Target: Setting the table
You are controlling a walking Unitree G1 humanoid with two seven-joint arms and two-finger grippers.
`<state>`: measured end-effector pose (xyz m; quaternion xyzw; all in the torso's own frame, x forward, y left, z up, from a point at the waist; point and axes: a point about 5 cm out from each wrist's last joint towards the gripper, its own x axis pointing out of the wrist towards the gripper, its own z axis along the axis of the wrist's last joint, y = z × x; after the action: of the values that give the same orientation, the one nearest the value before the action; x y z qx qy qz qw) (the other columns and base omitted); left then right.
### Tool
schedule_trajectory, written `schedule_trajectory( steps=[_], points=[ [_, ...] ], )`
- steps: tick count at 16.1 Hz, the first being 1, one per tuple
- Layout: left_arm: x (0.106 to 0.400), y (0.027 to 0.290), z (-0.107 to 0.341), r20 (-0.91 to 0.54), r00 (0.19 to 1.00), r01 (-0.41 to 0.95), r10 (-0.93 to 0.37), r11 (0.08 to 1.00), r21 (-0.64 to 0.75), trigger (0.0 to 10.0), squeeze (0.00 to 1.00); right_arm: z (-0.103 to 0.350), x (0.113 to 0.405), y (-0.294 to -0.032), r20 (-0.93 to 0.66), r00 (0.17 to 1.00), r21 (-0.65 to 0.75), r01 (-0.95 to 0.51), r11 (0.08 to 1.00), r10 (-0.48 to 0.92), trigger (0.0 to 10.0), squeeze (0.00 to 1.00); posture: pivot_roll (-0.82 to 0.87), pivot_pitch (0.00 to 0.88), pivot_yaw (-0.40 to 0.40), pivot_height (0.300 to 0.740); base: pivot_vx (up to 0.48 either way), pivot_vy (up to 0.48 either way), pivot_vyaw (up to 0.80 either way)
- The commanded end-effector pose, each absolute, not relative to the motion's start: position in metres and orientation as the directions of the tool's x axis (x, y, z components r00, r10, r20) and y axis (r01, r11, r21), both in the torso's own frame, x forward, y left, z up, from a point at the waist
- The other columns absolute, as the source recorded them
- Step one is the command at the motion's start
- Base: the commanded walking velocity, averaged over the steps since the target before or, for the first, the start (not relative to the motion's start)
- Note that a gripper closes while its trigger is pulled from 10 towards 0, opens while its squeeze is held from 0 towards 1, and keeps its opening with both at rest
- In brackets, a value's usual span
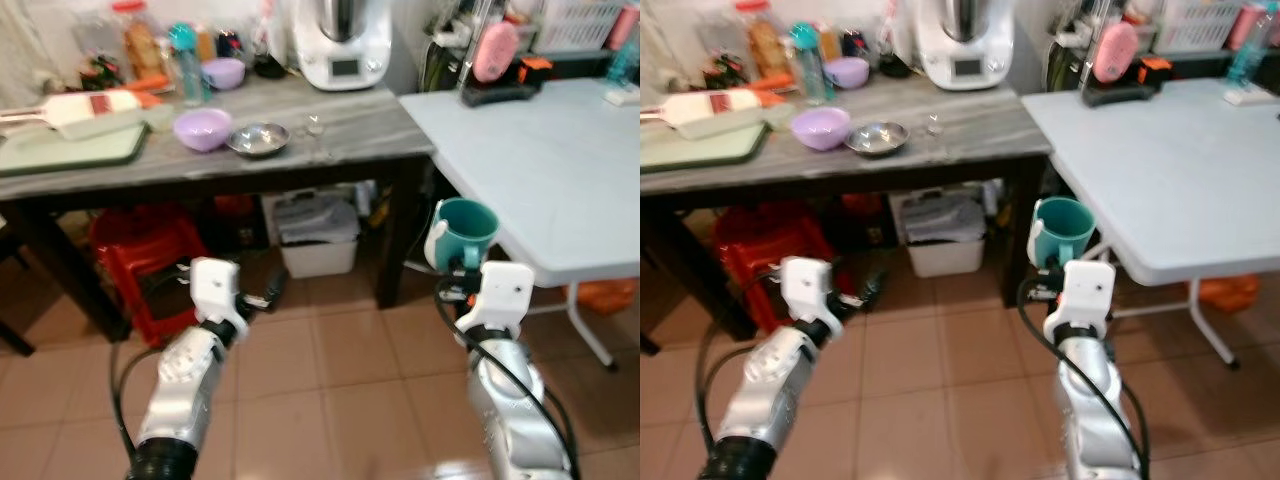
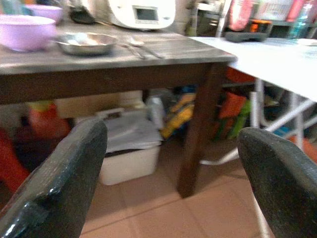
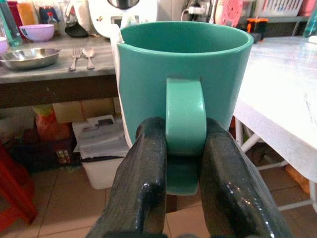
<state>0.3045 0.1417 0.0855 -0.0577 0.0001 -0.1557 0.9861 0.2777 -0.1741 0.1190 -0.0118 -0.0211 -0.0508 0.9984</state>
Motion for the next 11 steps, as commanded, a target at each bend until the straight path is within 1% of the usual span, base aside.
schedule_trajectory(
  steps=[1,3,5,9,10,11],
  points=[
    [0.3074,0.1393,0.0871,0.021,0.958,0.287,-0.286,0.953,-0.092,10.0,0.0,0.1215,0.2738,-0.1844,0.056,0.991,-0.025,0.126,0.992,-0.125,10.0,0.0,-0.09,0.0,0.043,0.74,0.0,0.0,0.0],
    [0.3061,0.1481,0.085,0.014,0.97,0.244,-0.244,0.967,-0.066,10.0,0.0,0.1219,0.2716,-0.1857,0.063,0.991,-0.036,0.117,0.992,-0.115,10.0,0.0,-0.09,0.0,0.042,0.74,0.0,0.0,0.0],
    [0.3044,0.1469,0.0838,0.011,0.965,0.262,-0.262,0.961,-0.085,10.0,0.0,0.1213,0.2713,-0.1845,0.063,0.992,-0.034,0.116,0.993,-0.114,10.0,0.0,-0.09,0.0,0.042,0.74,0.0,0.0,0.46],
    [0.3044,0.1396,0.0853,0.031,0.953,0.302,-0.3,0.949,-0.091,10.0,0.0,0.1226,0.2724,-0.1813,0.067,0.993,-0.03,0.103,0.994,-0.101,10.0,0.0,-0.09,0.0,0.044,0.74,0.0,0.0,0.76],
    [0.3047,0.1388,0.0852,0.033,0.953,0.303,-0.301,0.949,-0.092,10.0,0.0,0.1226,0.2724,-0.1817,0.068,0.993,-0.029,0.102,0.994,-0.1,10.0,0.0,-0.09,0.0,0.044,0.74,0.247,0.0,0.52],
    [0.3047,0.1386,0.085,0.032,0.953,0.304,-0.302,0.948,-0.093,10.0,0.0,0.1226,0.2727,-0.1816,0.069,0.993,-0.029,0.102,0.994,-0.1,10.0,0.0,-0.09,0.0,0.044,0.74,0.262,0.0,0.0]
  ],
)
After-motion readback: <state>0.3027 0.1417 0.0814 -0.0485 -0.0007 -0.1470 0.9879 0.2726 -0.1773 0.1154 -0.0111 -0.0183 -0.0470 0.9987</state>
